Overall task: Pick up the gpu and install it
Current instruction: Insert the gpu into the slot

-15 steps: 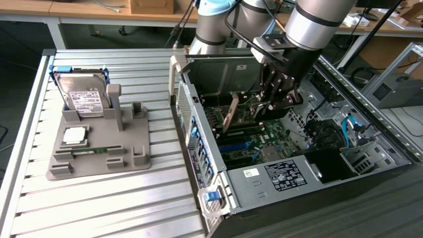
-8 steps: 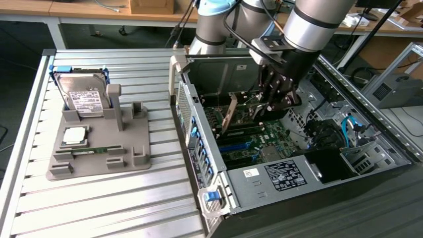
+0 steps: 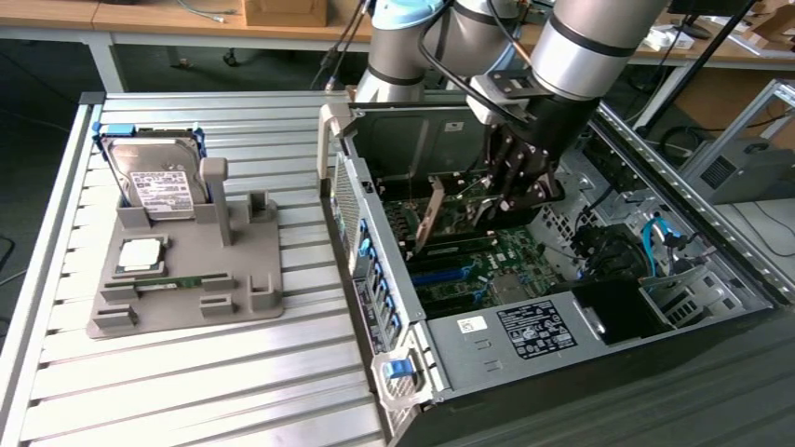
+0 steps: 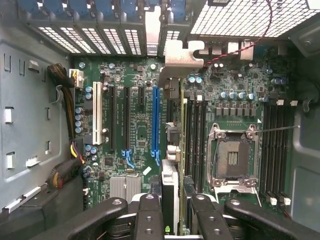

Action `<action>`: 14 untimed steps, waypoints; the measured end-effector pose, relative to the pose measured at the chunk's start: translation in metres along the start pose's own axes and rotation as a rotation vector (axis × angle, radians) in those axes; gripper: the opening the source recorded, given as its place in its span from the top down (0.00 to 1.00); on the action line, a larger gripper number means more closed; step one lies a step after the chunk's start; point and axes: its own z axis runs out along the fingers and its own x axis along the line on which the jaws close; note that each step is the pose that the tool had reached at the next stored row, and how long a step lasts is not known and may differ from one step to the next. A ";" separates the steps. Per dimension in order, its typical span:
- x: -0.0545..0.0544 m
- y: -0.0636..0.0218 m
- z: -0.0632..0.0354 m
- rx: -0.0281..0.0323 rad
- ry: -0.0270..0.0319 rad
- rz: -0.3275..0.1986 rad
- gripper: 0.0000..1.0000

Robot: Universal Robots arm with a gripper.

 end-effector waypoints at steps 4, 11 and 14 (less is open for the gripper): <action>0.000 0.0008 0.0012 0.0000 0.0000 0.000 0.73; 0.003 0.0028 0.0025 0.0000 0.0000 0.000 0.73; 0.005 0.0038 0.0028 0.0000 -0.0001 0.000 0.73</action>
